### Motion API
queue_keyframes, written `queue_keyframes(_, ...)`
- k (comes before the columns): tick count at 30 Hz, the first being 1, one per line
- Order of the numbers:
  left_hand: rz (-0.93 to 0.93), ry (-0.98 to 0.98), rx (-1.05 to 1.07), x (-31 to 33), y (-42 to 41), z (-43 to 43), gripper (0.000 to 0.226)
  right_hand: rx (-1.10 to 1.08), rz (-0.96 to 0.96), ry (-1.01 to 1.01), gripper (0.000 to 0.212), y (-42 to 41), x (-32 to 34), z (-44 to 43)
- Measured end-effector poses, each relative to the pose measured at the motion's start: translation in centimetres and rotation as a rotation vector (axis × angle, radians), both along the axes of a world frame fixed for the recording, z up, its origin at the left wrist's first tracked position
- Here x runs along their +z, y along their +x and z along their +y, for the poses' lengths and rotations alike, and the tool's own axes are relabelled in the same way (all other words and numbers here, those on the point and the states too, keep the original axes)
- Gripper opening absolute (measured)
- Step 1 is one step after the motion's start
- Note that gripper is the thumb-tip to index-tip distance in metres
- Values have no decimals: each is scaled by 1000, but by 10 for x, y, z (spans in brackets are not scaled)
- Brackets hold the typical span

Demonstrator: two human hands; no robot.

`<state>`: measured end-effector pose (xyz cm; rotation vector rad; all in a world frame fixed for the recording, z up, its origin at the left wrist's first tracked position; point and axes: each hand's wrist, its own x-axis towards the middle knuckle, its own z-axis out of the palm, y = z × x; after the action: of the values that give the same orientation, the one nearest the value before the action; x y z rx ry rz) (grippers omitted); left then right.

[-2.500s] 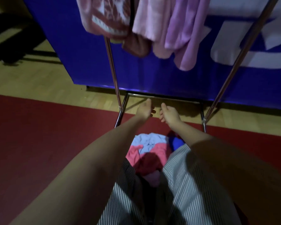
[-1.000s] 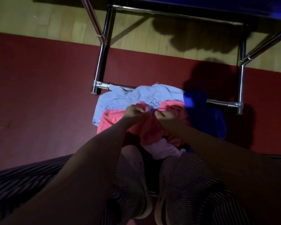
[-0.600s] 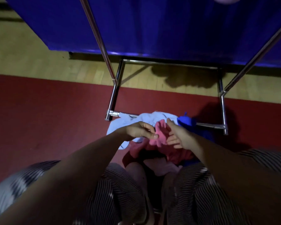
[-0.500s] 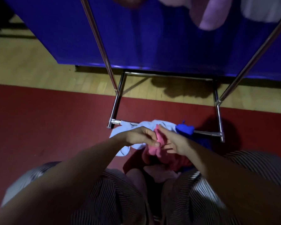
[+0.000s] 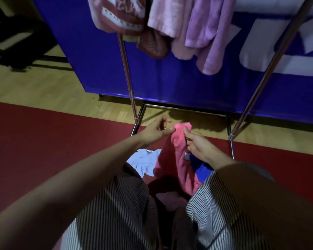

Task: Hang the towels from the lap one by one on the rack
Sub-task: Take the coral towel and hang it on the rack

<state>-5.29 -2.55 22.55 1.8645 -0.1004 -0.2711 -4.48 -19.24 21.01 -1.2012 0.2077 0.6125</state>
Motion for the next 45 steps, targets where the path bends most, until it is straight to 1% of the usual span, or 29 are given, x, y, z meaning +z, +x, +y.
queue_keyframes(2, 22, 134, -130, 3, -1, 8, 31, 45, -6, 6, 20, 0, 7, -2)
queue_keyframes(3, 53, 177, -198, 6, -2, 12, 32, 66, -9, 0, 20, -1, 11, -3)
queue_keyframes(5, 117, 154, -297, 14, -7, 13, 26, 69, -15, -1, 20, -2, 16, -4)
queue_keyframes(6, 116, 127, -316, 15, -8, 12, 27, 61, -17, -2, 20, -2, 18, -4)
queue_keyframes(7, 108, 108, -308, 16, -8, 11, 32, 52, -20, -13, 19, -3, 21, -4)
queue_keyframes(9, 121, 89, -280, 11, -9, 10, 44, 21, -45, -100, 18, -3, 21, -3)
queue_keyframes(10, 120, 109, -276, 8, -9, 10, 43, 13, -79, -149, 15, -4, 20, -3)
queue_keyframes(12, 66, 197, -264, 2, -10, 8, 36, 72, -175, -285, 6, -9, 19, -4)
queue_keyframes(14, -1, 282, -247, -2, -9, 6, 34, 168, -265, -455, 8, -11, 15, -5)
queue_keyframes(16, -32, 333, -228, -3, -7, 6, 36, 198, -346, -578, 6, -10, 13, -6)
queue_keyframes(17, -29, 353, -233, -3, -7, 7, 36, 176, -379, -613, 5, -9, 12, -6)
queue_keyframes(19, -1, 409, -277, -1, -7, 8, 28, 101, -442, -656, 14, -8, 12, -5)
queue_keyframes(21, 57, 481, -335, -3, -6, 11, 20, 0, -497, -666, 19, -6, 10, -7)
queue_keyframes(22, 80, 525, -355, -5, -5, 13, 21, -60, -511, -668, 18, -5, 10, -8)
queue_keyframes(24, 120, 585, -353, -6, -4, 18, 26, -153, -519, -685, 18, -2, 10, -12)
queue_keyframes(26, 152, 633, -321, -8, -2, 24, 26, -217, -511, -701, 18, 0, 11, -18)
queue_keyframes(29, 186, 812, -299, -9, -2, 32, 20, -263, -498, -740, 18, 0, 10, -24)
queue_keyframes(31, 237, 934, -316, -13, -2, 39, 25, -301, -492, -741, 18, 1, 8, -28)
queue_keyframes(33, 300, 1027, -361, -15, -4, 49, 30, -383, -456, -742, 18, 1, 9, -33)
queue_keyframes(36, 322, 1150, -367, -16, -7, 65, 34, -480, -418, -743, 17, 4, 8, -44)
queue_keyframes(38, 319, 1199, -345, -18, -8, 70, 36, -521, -406, -747, 17, 5, 9, -49)
queue_keyframes(40, 335, 1194, -286, -17, -8, 71, 46, -554, -391, -743, 17, 5, 10, -52)
queue_keyframes(41, 310, 1188, -245, -16, -6, 72, 52, -564, -388, -746, 18, 5, 10, -53)
queue_keyframes(42, 259, 1188, -215, -15, -4, 74, 51, -572, -383, -753, 18, 5, 10, -53)
queue_keyframes(45, 28, 1199, -124, -13, 1, 80, 36, -614, -385, -768, 21, 6, 10, -55)
